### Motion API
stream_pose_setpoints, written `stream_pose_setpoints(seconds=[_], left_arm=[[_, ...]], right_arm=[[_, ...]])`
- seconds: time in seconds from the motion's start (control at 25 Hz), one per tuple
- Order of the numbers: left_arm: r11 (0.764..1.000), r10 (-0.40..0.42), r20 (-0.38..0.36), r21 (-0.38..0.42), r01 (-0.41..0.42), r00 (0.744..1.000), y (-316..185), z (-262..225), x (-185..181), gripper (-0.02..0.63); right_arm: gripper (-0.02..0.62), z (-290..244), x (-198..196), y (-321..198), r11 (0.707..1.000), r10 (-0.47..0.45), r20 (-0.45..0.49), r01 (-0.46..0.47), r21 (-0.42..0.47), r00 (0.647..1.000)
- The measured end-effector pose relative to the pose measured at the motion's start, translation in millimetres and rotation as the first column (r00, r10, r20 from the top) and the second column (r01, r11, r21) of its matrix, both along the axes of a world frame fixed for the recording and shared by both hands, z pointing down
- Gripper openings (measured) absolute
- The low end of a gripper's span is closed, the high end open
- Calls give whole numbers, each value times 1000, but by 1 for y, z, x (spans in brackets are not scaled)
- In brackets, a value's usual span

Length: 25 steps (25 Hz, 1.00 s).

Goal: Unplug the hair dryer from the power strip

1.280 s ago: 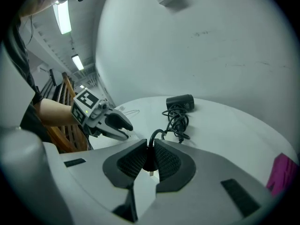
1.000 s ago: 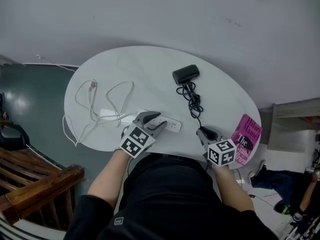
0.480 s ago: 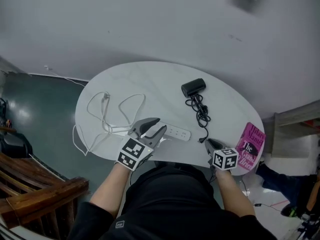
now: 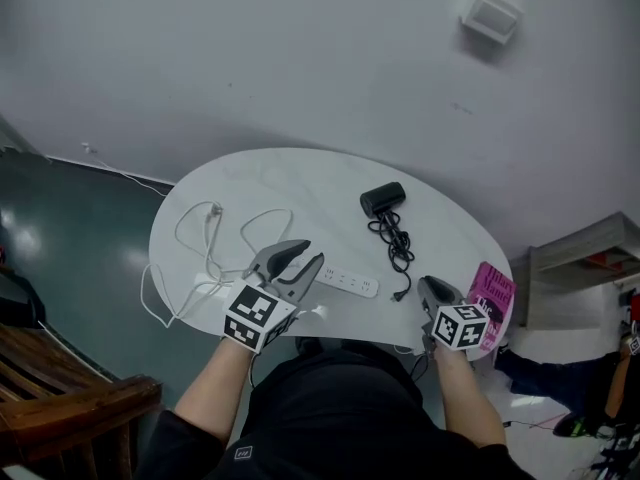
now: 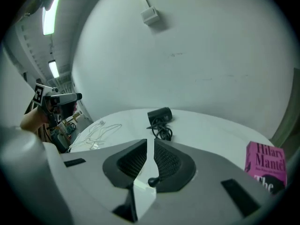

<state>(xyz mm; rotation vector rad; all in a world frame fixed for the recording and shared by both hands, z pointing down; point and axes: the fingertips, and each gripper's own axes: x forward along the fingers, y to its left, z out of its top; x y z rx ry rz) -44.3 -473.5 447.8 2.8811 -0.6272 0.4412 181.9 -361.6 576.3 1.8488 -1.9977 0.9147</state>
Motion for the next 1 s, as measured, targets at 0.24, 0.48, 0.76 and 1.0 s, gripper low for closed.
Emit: stream_pose_setpoints(seconds=[0.24,0.48,0.76,1.0], left_arm=[[997,-42,-4,60,42,999,-14,-35,1,114],[989,-97,-27,107,100,995,-29,-83,27,101],[974,-126,-150,169,151,981,-28,-137,65,87],[947,-197,-193,216,238,961,-31,-153,65,75]], right_arm=[[61,-80,1,-42,981,-45,-11,46,187,999],[52,-162,-8,-73,927,-170,-12,164,338,985],[40,-257,4,-77,808,-220,-63,217,548,974],[35,-306,26,-60,722,-146,-155,212,658,977]])
